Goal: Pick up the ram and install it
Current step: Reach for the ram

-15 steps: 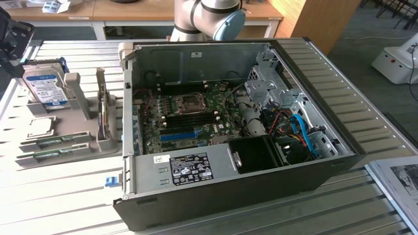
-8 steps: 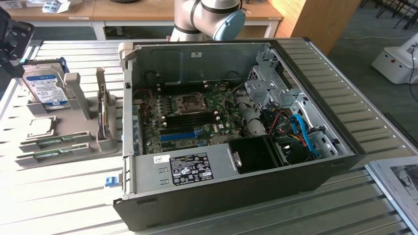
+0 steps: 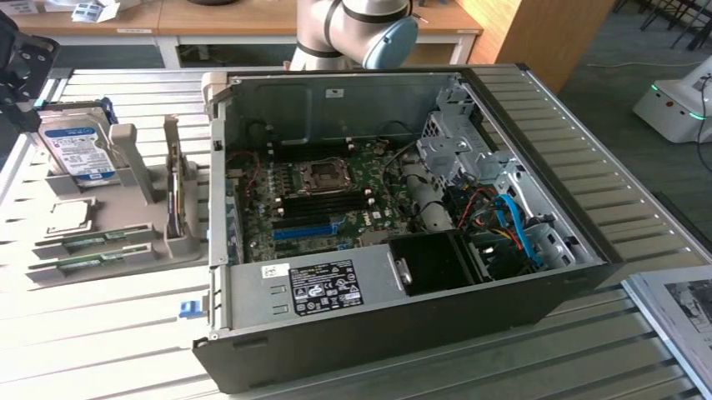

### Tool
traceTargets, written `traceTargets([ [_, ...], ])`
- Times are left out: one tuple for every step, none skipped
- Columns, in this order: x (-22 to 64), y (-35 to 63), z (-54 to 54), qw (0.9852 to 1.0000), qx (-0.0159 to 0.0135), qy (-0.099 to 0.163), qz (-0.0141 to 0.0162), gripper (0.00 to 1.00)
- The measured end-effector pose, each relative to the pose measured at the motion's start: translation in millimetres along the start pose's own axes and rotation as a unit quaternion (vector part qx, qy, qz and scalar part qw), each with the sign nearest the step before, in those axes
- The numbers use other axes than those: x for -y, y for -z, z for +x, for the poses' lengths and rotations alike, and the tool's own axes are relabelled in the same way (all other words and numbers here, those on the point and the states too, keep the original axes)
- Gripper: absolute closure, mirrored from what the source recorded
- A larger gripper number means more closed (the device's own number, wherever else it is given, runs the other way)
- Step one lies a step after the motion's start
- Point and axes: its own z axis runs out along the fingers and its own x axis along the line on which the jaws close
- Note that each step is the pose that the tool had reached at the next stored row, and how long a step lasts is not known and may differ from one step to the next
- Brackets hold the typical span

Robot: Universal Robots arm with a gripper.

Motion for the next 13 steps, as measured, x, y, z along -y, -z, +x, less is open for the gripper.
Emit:
traceTargets([
  [0.0, 0.0, 0.0, 1.0, 0.0, 0.0, 0.0, 0.9],
  [0.0, 0.0, 0.0, 1.0, 0.0, 0.0, 0.0, 0.9],
  [0.0, 0.0, 0.0, 1.0, 0.0, 0.0, 0.0, 0.9],
  [0.1, 0.0, -0.1, 1.0, 0.0, 0.0, 0.0, 0.9],
  [0.5, 0.0, -0.1, 1.0, 0.0, 0.0, 0.0, 0.9],
  [1.0, 0.0, -0.1, 1.0, 0.0, 0.0, 0.0, 0.9],
  [1.6, 0.1, -0.1, 1.0, 0.0, 0.0, 0.0, 0.9],
  [2.5, 0.1, -0.1, 1.0, 0.0, 0.0, 0.0, 0.9],
  [3.6, 0.2, -0.1, 1.0, -0.0001, 0.0, 0.0, 0.9],
  [4.7, 0.2, -0.1, 1.0, 0.0, 0.0, 0.0, 0.9],
  [5.9, 0.2, -0.2, 1.0, 0.0, 0.0, 0.0, 0.9],
  [7.0, 0.3, -0.2, 1.0, 0.0, 0.0, 0.0, 0.9],
  [8.0, 0.4, -0.2, 1.0, 0.0, 0.0, 0.0, 0.9],
])
